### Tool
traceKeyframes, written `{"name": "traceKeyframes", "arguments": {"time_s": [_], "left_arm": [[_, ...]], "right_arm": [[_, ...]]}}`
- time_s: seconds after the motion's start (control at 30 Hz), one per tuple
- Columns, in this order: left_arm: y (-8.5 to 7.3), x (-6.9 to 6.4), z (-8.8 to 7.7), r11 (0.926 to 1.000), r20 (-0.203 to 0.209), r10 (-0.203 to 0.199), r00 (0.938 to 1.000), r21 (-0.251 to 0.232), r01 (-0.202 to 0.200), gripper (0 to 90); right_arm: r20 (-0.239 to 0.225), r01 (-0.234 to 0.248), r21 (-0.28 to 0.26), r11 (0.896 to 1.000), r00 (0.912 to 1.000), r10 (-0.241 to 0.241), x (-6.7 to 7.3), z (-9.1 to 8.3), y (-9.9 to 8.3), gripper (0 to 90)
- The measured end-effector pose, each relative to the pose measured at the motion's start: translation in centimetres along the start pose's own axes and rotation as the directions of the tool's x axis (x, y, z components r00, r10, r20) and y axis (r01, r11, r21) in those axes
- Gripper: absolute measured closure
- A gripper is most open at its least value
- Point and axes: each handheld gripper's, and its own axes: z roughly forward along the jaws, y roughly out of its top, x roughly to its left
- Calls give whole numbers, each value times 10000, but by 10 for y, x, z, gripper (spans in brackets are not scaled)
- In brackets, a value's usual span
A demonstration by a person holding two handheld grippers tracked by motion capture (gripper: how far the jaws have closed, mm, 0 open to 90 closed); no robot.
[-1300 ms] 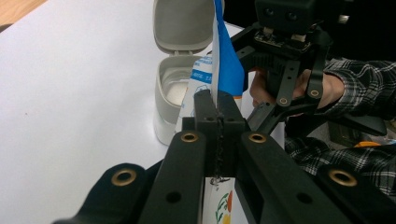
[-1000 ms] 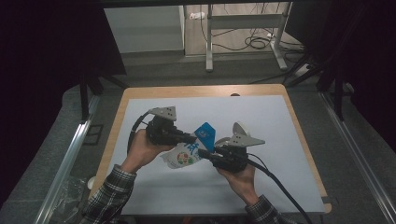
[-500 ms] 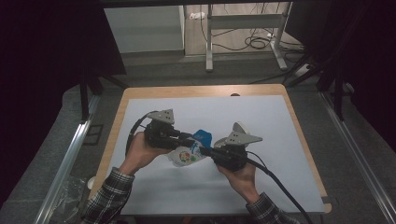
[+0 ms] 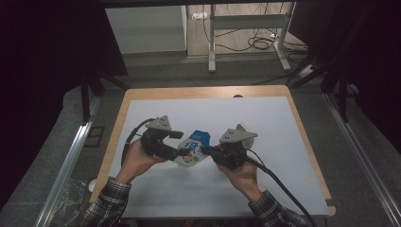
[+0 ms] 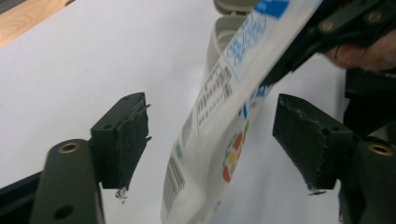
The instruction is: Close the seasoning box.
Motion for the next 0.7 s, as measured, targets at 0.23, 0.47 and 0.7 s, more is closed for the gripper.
{"name": "traceKeyframes", "arguments": {"time_s": [0.23,0.47,0.7], "left_arm": [[-20,-7,-1,9997,-676,-79,9977,216,94,164],[-39,-11,3,9978,-1212,-402,9918,473,462,94],[-64,-16,5,9939,-1501,-917,9844,471,998,61]], "right_arm": [[153,246,570,9981,9996,-255,-1,6,11,896],[230,439,1104,9929,9986,-467,-1,14,19,896],[390,632,1701,9834,9967,-708,-2,23,28,896]]}}
